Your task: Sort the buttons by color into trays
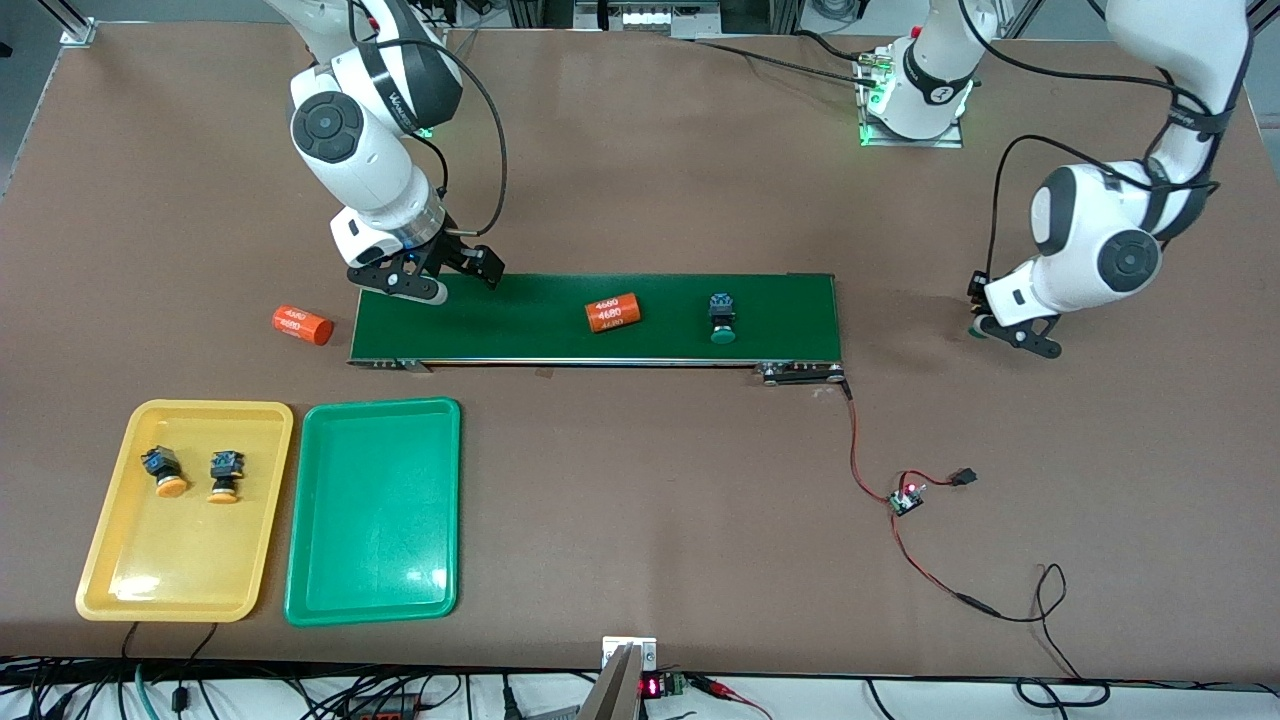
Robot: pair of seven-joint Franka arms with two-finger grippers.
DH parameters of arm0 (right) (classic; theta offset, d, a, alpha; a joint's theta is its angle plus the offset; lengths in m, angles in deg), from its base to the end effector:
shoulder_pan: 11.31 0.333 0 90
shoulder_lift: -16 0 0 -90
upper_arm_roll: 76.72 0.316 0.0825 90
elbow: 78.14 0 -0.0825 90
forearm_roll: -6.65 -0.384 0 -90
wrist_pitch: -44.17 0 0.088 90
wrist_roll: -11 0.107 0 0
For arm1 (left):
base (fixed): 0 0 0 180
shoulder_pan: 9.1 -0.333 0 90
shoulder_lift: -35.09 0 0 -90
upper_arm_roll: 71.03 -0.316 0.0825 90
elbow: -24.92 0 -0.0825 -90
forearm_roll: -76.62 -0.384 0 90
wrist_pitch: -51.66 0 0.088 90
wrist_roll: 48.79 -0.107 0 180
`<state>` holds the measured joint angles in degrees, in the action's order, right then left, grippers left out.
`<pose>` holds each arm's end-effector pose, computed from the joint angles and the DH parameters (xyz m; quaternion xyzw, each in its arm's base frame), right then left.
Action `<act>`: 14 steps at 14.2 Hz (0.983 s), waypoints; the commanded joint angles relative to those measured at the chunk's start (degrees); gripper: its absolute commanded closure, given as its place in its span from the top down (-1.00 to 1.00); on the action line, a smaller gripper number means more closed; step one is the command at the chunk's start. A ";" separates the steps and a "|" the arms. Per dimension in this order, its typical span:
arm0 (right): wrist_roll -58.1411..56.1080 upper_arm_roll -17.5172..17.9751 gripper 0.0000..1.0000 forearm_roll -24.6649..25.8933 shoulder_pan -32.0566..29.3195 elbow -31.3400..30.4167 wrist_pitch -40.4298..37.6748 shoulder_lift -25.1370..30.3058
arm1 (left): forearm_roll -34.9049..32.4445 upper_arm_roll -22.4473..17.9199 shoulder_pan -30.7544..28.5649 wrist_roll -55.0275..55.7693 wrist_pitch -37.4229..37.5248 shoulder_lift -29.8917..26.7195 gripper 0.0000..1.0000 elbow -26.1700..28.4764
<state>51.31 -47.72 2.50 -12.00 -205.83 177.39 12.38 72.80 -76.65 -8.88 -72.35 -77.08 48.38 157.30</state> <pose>0.4723 0.2547 0.3519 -0.9905 0.1292 0.0070 0.0462 0.4884 0.0493 0.2236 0.9721 -0.1797 -0.1506 0.0038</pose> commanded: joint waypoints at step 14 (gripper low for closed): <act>0.90 -0.43 1.00 8.19 1.13 -0.28 -0.24 0.11 | 18.67 26.45 4.96 37.18 -3.45 6.57 0.15 -11.79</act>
<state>51.31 -47.83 9.94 -11.34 -205.86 177.36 12.11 90.30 -50.15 -4.09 -35.53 -80.53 54.13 146.96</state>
